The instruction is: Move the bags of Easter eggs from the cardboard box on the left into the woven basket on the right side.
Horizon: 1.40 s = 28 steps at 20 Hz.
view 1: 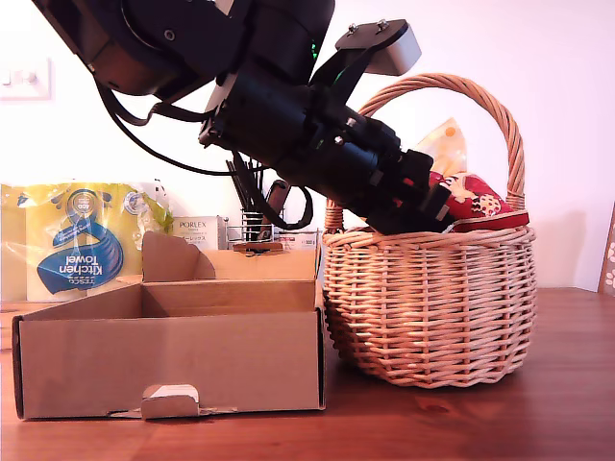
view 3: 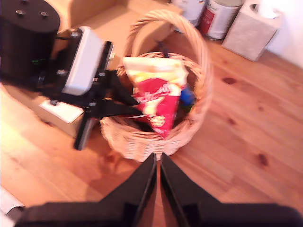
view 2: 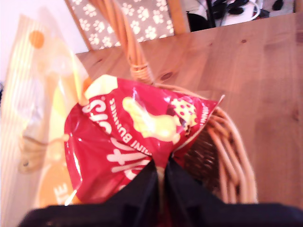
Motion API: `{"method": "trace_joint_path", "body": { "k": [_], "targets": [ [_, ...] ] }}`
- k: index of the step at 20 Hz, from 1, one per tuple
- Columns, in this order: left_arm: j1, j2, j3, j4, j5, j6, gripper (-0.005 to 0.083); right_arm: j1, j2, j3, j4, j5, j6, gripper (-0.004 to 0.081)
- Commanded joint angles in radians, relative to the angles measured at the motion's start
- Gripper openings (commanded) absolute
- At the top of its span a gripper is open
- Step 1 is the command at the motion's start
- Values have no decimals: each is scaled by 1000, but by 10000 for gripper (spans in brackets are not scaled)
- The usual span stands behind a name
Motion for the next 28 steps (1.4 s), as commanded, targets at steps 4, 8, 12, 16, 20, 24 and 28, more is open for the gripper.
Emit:
{"method": "trace_joint_path", "body": {
  "k": [4,8,12,16,20,24,28],
  "targets": [
    [7,29,13,-28,-113,3,280,3,-7,-24,6,-8,2,-13],
    [-6,-10,14,-87,-114,14,294,5,-7,-24,7,-8,2,-13],
    [-16,-93,14,-201,-112,14,294,5,-7,-24,11,-8,2,-13],
    [-16,-179,14,-299,-111,14,294,5,-7,-24,14,-8,1,-13],
    [-16,-281,14,-478,-103,3,171,5,-5,-27,52,-19,32,-13],
    [-9,-385,13,-590,-62,-72,-20,1,18,-137,258,-3,53,-13],
    [39,-471,-16,-594,-63,-143,-20,-79,21,-317,599,32,19,-13]
  ]
}}
